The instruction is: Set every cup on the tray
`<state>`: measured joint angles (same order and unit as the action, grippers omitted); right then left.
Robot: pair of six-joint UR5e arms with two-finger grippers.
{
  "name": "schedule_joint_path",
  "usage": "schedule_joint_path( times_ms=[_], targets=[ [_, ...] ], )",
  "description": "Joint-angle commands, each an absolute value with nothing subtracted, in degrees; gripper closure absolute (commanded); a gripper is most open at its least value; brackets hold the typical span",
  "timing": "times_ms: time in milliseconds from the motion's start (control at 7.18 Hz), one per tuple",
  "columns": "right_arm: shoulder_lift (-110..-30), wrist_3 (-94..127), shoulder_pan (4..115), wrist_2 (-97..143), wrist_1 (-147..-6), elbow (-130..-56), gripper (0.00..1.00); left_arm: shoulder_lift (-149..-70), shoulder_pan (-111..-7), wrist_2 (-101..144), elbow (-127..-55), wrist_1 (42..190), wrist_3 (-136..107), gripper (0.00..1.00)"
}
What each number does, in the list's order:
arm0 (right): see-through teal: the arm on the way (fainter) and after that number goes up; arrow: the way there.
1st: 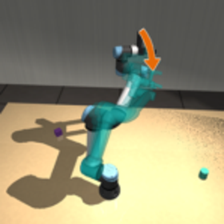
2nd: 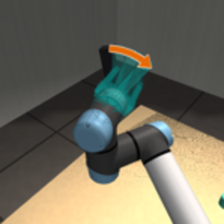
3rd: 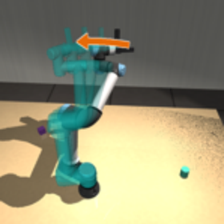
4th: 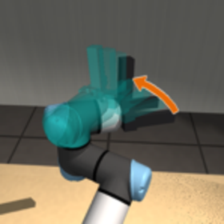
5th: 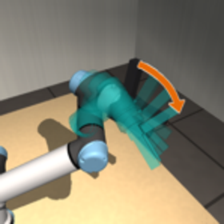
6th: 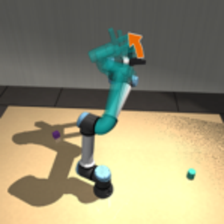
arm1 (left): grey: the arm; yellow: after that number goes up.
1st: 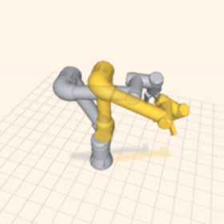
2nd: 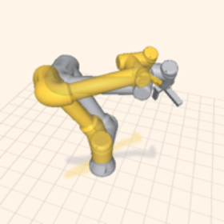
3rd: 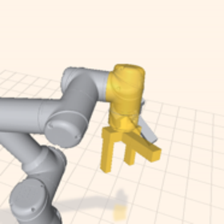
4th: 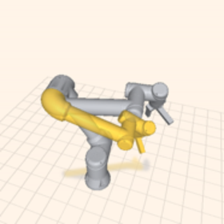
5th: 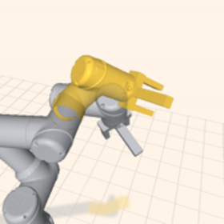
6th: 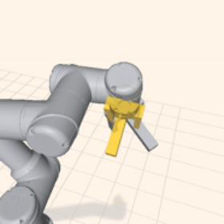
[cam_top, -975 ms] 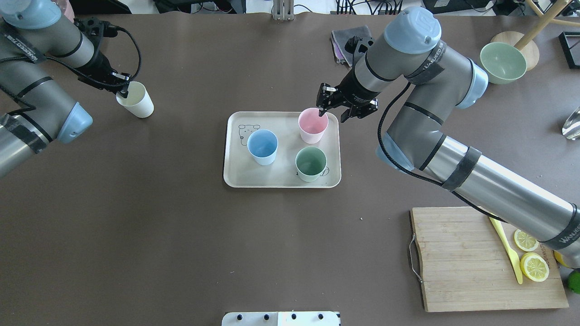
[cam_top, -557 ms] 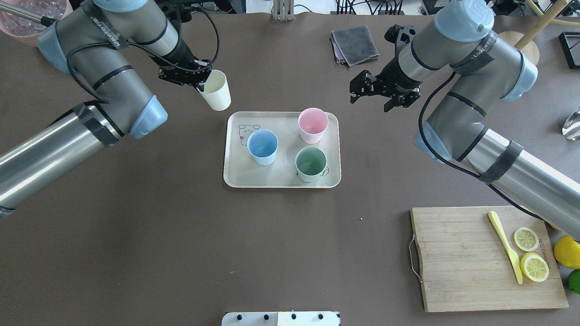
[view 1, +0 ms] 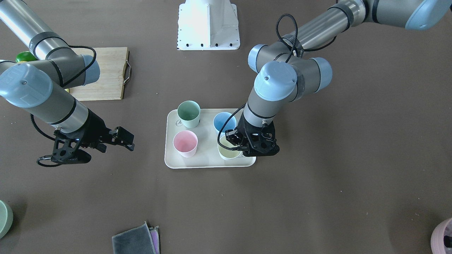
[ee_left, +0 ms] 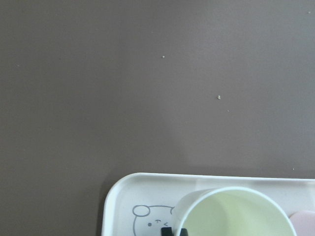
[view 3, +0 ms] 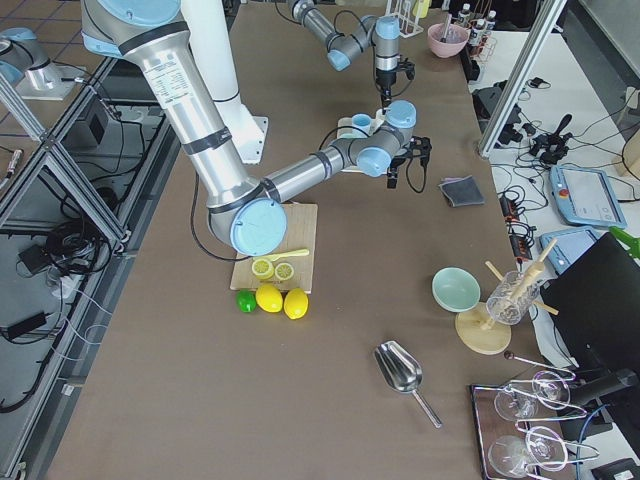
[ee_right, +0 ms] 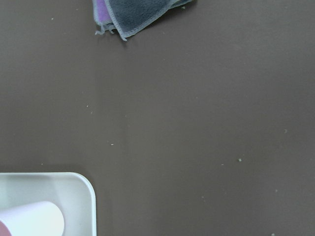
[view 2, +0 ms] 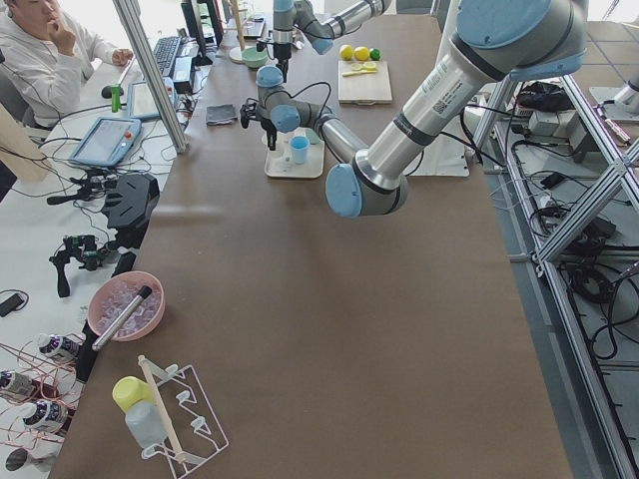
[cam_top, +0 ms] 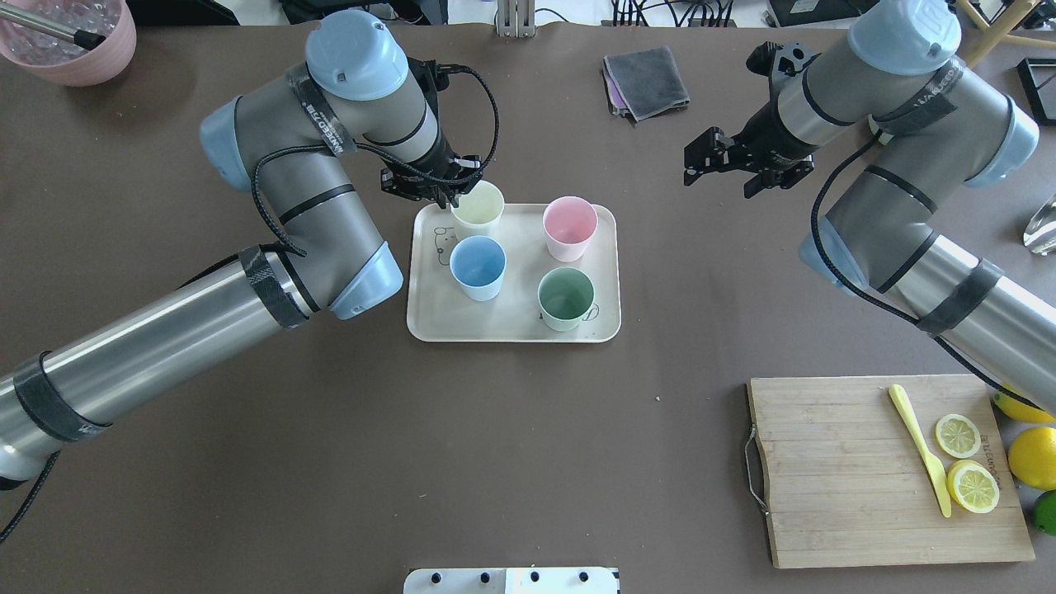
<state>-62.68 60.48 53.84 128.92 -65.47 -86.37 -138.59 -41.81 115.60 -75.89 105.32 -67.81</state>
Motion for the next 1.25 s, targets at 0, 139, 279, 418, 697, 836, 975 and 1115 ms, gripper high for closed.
schedule_joint_path(
  times_ms=[0,139,279,418,697,836,975,1115],
  targets=[
    [-65.73,55.57,58.51,132.34,-65.57,-87.1,0.0,-134.42,-45.06,117.92,-79.6,104.77,-64.37,0.02],
    [-66.53,53.11,59.67,132.54,-65.65,-87.01,0.0,-128.99,-49.61,122.56,-83.02,104.33,-56.85,0.02],
    [-67.84,51.43,60.72,132.54,-65.57,-87.19,0.0,-123.19,-52.7,123.48,-86.54,104.33,-49.9,0.02],
    [-69.68,48.11,62.3,132.54,-65.57,-87.62,0.0,-119.31,-55.52,124.27,-88.05,104.33,-44.35,0.02],
    [-73.81,41.34,65.9,133.59,-65.57,-88.24,0.0,-111.75,-61.23,125.59,-90.86,101.88,-30.93,0.02],
    [-76.09,36.18,68.35,134.46,-65.57,-88.16,0.0,-107.88,-65.26,126.2,-91.92,101.08,-22.67,0.02],
    [-78.64,31.69,70.9,134.91,-65.65,-88.15,0.0,-104.45,-69.04,128.82,-92.02,100.99,-16.06,0.02],
    [-81.19,27.03,73.28,135.43,-65.65,-88.07,0.0,-101.72,-71.95,129.63,-92.2,100.99,-11.99,0.02]
  ],
)
